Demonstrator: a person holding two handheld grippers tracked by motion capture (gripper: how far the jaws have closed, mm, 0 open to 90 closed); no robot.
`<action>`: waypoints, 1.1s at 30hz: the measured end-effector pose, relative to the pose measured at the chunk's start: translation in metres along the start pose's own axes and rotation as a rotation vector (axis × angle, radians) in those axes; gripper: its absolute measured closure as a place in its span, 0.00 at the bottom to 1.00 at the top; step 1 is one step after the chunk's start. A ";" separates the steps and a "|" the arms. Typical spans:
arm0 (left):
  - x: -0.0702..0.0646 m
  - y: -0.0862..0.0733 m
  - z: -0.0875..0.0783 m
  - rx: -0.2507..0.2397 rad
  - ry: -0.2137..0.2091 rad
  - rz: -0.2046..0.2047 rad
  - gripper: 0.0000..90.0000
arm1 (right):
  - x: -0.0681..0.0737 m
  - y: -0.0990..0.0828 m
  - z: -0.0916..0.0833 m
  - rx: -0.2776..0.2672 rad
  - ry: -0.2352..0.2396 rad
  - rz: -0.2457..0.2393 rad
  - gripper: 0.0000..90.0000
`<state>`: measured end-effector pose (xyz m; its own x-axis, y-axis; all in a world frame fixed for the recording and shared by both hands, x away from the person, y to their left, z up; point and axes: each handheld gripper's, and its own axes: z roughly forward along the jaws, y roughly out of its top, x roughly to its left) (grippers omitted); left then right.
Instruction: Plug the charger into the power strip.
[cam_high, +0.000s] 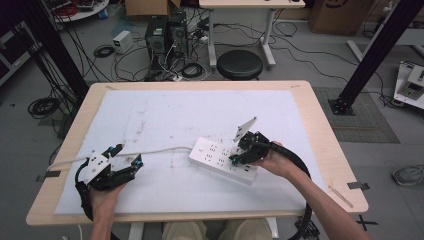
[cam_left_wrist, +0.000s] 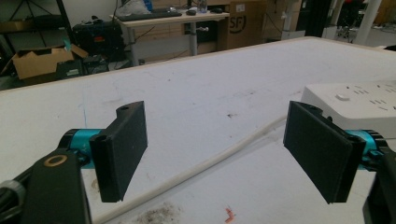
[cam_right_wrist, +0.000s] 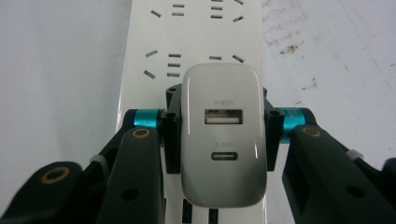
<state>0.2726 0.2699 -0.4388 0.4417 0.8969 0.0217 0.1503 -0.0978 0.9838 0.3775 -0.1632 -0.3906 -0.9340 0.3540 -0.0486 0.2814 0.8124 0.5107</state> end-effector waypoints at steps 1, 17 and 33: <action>0.000 0.000 0.000 0.000 0.000 -0.002 0.24 | -0.001 0.000 0.000 -0.003 0.004 -0.001 0.71; 0.001 0.000 0.003 -0.002 -0.001 -0.001 0.24 | -0.003 -0.006 0.004 -0.048 0.016 0.014 0.71; 0.002 -0.001 0.003 -0.015 -0.001 -0.011 0.24 | -0.003 -0.006 0.005 -0.058 0.018 0.022 0.70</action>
<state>0.2759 0.2710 -0.4401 0.4411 0.8974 0.0104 0.1423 -0.0813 0.9865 0.3800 -0.1673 -0.3978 -0.9315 0.3631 -0.0218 0.2894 0.7760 0.5605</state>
